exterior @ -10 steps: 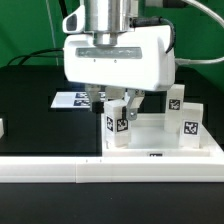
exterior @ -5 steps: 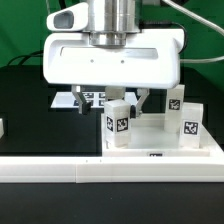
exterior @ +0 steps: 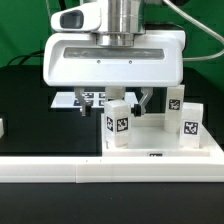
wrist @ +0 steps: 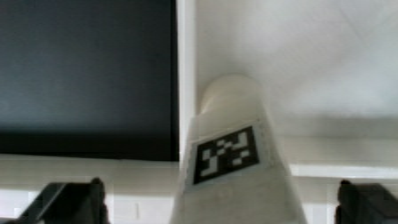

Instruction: Assemble square table

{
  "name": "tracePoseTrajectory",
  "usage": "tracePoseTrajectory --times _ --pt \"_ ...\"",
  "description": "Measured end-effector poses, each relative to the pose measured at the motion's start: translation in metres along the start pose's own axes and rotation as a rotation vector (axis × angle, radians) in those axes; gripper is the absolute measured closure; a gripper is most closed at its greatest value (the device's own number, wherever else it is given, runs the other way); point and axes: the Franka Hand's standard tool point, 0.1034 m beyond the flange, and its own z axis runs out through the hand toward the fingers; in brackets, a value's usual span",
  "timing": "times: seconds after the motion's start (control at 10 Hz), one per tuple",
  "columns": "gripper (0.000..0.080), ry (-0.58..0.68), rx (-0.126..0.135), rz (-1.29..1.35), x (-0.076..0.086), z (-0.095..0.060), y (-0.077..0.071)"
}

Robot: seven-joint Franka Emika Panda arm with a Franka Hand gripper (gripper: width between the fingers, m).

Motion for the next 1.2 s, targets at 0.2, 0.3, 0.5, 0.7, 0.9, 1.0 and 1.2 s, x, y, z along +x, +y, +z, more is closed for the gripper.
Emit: tracePoseTrajectory --times 0.2,0.3,0.5,0.7,0.9,1.0,1.2 --pt "0.0151 -0.007 0.002 -0.075 0.0013 -0.0012 0.0042" --pt "0.0151 -0.007 0.002 -0.074 0.0014 -0.0011 0.0033" --pt "0.018 -0.008 0.002 -0.072 0.0008 -0.0008 0.004" --pt "0.051 -0.008 0.003 -0.058 0.0005 -0.0005 0.0038" --pt "0.051 -0.009 0.002 -0.04 0.0002 -0.0003 0.0043" --pt "0.051 -0.008 0.003 -0.001 0.0002 -0.0002 0.0041" --pt "0.051 -0.007 0.002 0.142 -0.0001 0.0001 0.0044"
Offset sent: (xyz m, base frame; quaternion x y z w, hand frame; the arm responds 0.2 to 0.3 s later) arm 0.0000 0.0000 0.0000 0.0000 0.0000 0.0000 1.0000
